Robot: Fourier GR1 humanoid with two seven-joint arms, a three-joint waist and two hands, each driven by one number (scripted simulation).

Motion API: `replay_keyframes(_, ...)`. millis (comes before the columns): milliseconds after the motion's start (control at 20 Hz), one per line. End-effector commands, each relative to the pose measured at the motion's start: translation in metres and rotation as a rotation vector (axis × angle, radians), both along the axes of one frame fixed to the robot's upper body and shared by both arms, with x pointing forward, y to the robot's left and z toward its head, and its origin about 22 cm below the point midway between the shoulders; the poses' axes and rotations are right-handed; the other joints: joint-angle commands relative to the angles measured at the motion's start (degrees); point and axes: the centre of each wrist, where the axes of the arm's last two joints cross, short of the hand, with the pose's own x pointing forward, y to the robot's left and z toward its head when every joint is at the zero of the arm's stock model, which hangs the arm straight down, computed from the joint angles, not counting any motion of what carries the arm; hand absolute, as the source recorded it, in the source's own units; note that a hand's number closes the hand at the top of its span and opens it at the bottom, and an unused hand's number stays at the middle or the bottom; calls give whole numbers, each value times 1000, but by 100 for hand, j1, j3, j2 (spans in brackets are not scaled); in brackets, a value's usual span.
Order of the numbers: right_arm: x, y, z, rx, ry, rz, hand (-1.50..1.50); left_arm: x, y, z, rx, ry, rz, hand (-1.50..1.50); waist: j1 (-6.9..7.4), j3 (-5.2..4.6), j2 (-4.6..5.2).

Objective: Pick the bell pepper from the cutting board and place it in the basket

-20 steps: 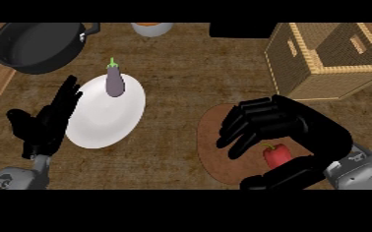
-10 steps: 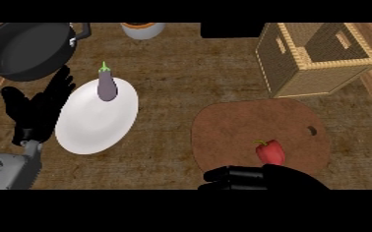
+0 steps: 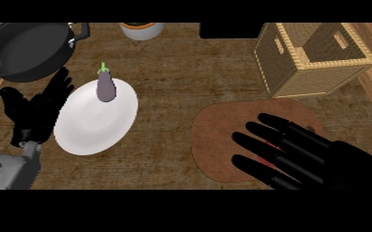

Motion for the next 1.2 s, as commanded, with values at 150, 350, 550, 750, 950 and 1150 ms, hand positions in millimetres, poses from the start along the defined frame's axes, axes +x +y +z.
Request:
replay_keyframes(150, 9, -12, 53, -267, 56, -123, -150, 9, -4, 8, 4, -5, -24, 0, 100, -2, 43)
replay_keyframes(350, 5, -29, 71, -345, 153, -94, -150, -8, -4, -6, -19, -4, -13, 0, 92, 11, 26)
replay_keyframes(550, 26, -58, 89, -286, 252, -64, -150, 0, 2, 12, 0, -4, -16, 0, 117, 21, 40)
replay_keyframes(750, 13, -75, 91, -236, 297, -23, -150, 1, -8, -8, -5, 12, -10, 0, 52, 21, 41)
replay_keyframes(950, 34, -102, 65, -83, 308, -24, -150, 13, -5, 15, 5, 0, -21, 0, 106, 35, 66)
replay_keyframes(1150, 16, -110, 41, -98, 334, 2, -150, 5, -10, -3, -18, -24, -13, 0, 93, 33, 56)
